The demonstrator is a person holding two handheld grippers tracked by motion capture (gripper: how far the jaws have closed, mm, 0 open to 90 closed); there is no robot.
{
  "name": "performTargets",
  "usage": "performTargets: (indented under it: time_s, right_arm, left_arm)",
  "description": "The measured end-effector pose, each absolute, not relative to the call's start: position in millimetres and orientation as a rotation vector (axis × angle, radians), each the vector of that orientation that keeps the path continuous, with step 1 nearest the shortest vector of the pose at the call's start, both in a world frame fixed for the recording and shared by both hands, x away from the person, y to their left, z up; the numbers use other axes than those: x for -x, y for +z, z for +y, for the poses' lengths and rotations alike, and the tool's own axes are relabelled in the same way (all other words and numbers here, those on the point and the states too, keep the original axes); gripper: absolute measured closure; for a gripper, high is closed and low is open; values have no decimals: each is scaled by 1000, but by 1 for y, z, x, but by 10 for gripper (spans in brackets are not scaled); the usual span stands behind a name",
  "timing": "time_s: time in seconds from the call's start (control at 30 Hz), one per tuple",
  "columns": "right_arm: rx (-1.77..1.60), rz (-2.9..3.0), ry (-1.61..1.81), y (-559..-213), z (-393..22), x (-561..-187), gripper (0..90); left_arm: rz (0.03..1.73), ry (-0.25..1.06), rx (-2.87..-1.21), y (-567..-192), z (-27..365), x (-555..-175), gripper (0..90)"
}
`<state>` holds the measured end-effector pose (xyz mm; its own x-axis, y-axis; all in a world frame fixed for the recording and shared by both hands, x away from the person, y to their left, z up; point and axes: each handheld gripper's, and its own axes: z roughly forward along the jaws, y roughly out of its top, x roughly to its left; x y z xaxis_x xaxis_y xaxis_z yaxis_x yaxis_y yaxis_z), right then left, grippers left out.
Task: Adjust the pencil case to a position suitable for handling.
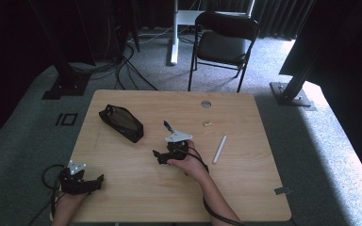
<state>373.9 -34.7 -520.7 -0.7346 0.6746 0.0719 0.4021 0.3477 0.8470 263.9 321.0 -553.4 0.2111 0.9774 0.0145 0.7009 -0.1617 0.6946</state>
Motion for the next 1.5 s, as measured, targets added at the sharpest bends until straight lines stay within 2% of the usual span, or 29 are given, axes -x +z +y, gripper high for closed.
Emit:
performTargets:
  time_s: [0.87, 1.33, 1.4, 1.5]
  right_arm:
    - [-897, 2334, 1382, -518, 14, -395, 145]
    - [-847, 2252, 1396, -511, 38, -407, 283]
    - [-843, 2218, 1399, -510, 39, -410, 345]
    - [-870, 2206, 1398, -509, 41, -414, 373]
  left_arm:
    - [1550, 643, -1932, -553, 321, -264, 6]
    - [1550, 643, -1932, -553, 321, -264, 5]
    - [1550, 643, -1932, -553, 321, -264, 6]
    - [1550, 643, -1931, -553, 321, -264, 5]
